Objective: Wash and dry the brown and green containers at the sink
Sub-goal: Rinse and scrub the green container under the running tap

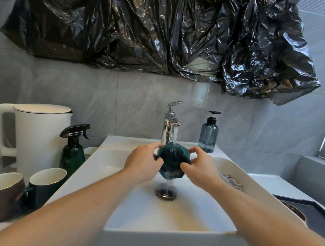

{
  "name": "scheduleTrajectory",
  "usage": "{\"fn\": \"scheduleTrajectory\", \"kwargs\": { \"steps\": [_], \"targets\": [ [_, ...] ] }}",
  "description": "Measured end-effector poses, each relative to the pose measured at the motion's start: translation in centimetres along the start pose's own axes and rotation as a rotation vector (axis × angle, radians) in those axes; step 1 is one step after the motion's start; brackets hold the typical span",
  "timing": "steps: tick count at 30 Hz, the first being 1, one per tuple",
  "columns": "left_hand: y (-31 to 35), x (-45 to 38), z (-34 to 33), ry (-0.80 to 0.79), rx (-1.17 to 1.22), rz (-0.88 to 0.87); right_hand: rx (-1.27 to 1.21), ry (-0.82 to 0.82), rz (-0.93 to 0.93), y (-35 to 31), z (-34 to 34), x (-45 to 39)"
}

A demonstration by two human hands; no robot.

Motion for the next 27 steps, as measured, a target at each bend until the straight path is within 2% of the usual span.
{"fn": "scheduleTrajectory", "kwargs": {
  "steps": [19, 27],
  "targets": [
    [-0.05, -0.1, 0.71, 0.141, -0.053, 0.021, -0.031, -0.011, -0.015, -0.31, -0.28, 0.11],
    [-0.07, -0.35, 0.82, 0.17, 0.017, 0.035, -0.128, -0.018, -0.071, -0.11, -0.17, -0.01]
  ]
}}
Point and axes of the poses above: each hand's wrist, its own x-axis away from the middle knuckle, its own z-axis out of the back of the hand, y = z × x, the point moved 4 cm from there along -x, towards the middle knuckle, and after that the axes turned 8 degrees about -y, right-handed, at the moved point
